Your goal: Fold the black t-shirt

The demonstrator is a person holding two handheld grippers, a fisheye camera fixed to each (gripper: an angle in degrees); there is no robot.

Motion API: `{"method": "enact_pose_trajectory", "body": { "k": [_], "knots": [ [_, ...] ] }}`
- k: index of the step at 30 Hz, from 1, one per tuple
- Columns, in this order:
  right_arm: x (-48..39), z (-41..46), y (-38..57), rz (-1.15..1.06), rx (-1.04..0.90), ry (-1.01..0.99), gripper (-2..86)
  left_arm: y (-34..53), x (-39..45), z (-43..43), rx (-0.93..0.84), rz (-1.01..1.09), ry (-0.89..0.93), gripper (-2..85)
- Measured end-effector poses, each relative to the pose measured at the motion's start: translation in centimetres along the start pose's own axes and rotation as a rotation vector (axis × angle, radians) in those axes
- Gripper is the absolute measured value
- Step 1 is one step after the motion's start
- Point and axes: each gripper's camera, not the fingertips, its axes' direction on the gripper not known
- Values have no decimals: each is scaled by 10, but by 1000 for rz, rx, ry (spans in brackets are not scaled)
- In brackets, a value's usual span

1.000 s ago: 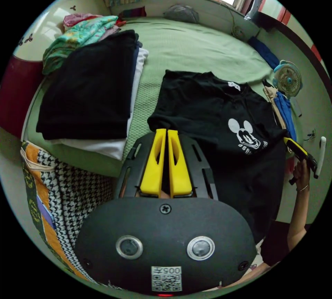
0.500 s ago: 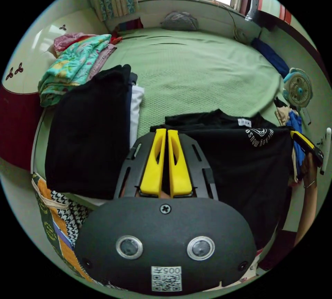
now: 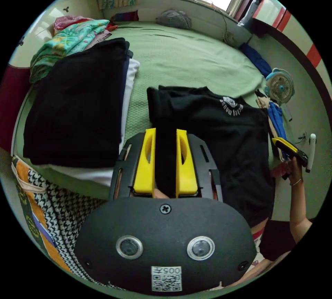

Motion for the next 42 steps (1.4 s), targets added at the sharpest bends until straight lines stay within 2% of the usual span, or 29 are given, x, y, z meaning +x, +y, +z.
{"method": "enact_pose_trajectory", "body": {
  "k": [6,8,11,15,20,23,26,29,33,37,42],
  "knots": [
    [-12,15,37,20,-83,-53,84,32,13,18,-95,15,-14,115],
    [-21,16,42,4,-60,3,59,36,16,28,-147,4,-37,108],
    [-36,14,47,-40,-33,48,-3,41,21,26,-150,-6,-99,68],
    [-40,2,44,-57,2,77,-15,44,24,8,-125,10,-128,20],
    [-18,-19,18,4,82,105,-16,26,16,-23,-10,-10,-103,9],
    [-13,-21,-6,10,116,172,-16,9,19,-32,23,9,-184,10],
    [-13,-13,-24,37,110,206,-13,0,26,-32,33,36,-247,19],
    [-13,3,-29,53,26,209,2,5,24,-30,3,30,-243,37],
    [-9,-10,-2,49,78,158,50,40,4,-53,51,-6,-104,78],
    [-12,-25,43,-32,57,147,74,80,-9,-78,80,5,-136,82],
    [-10,-31,92,23,11,19,82,134,-25,-91,31,-34,-72,87]
  ]
}}
